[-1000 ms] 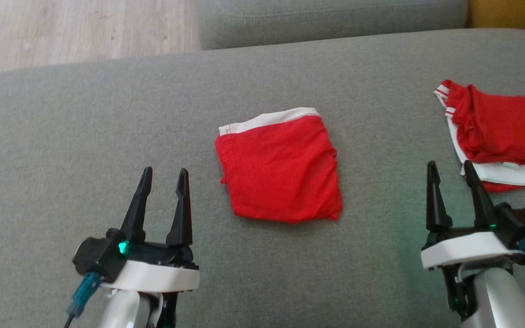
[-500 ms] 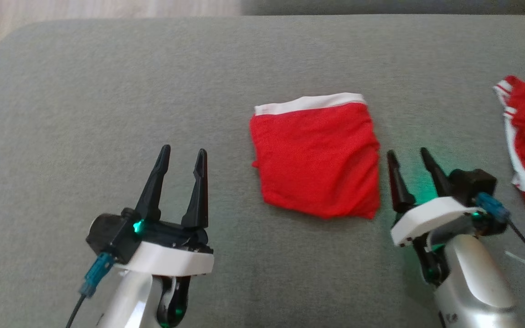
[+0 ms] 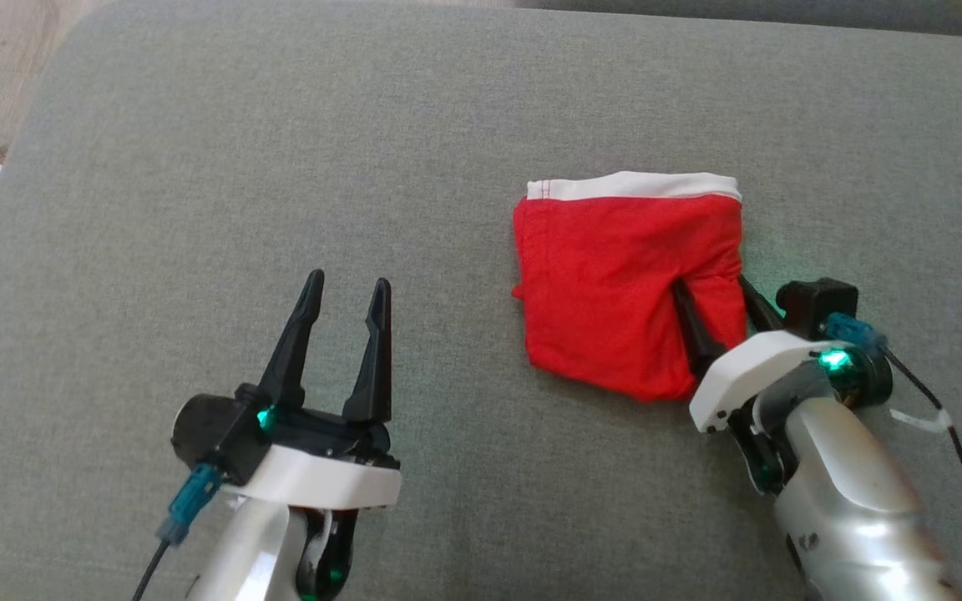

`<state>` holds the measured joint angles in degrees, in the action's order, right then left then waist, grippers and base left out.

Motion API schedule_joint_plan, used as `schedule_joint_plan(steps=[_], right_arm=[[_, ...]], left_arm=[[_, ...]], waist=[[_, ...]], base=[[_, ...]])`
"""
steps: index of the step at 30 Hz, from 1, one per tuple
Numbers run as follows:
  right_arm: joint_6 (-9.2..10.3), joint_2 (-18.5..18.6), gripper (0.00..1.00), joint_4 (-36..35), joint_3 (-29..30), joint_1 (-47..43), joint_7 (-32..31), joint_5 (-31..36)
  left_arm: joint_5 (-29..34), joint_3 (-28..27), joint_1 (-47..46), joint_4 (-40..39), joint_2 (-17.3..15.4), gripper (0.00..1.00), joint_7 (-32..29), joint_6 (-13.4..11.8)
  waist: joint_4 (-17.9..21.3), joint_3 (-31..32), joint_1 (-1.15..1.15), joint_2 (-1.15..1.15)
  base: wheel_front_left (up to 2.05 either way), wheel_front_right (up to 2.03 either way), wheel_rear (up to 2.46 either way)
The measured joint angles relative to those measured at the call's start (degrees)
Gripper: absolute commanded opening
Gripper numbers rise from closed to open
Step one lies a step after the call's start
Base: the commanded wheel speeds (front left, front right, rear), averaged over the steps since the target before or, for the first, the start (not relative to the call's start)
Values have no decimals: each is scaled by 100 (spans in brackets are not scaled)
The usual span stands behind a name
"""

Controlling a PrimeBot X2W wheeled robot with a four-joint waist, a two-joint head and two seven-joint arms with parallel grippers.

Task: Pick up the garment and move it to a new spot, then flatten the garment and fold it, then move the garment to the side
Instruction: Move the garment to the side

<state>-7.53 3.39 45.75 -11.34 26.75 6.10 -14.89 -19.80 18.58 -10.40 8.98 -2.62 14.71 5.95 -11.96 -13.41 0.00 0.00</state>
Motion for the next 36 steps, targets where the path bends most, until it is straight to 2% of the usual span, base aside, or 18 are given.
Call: schedule_joint_plan(steps=[1,2,9,17,24,31,32,36], right_arm=[[0,4,35,55,-23,42,3,40],[0,8,0,121,-47,87,49,86],[0,-20,0,316,-167,221,378,823],[0,104,0,74,-156,329,508,1947],[0,1033,0,-501,-610,583,274,2015],[0,2279,0,-1055,-1200,790,-137,1359],[0,2279,0,-1055,-1200,790,-137,1359],[0,2869,0,-1179,-1258,988,-259,1023]], left_arm=[[0,2,0,0,0,100,0,-16],[0,2,-1,0,0,100,0,-24],[1,5,-10,2,0,100,0,-42],[3,14,-13,-16,0,100,0,-40],[4,219,-196,-87,0,100,0,-31],[5,469,-537,-182,1,100,0,-31],[5,469,-537,-182,1,100,0,-31],[5,560,-684,-182,4,100,0,-31]], waist=[[1,0,0,0],[8,2,0,0],[243,60,0,0],[782,182,0,0],[1337,238,0,0],[1792,57,0,0],[1792,57,0,0],[1935,-139,0,0]], base=[[0,0,0],[0,0,0],[0,0,0],[0,0,0],[0,0,0],[0,0,0],[0,0,0],[0,0,0]])
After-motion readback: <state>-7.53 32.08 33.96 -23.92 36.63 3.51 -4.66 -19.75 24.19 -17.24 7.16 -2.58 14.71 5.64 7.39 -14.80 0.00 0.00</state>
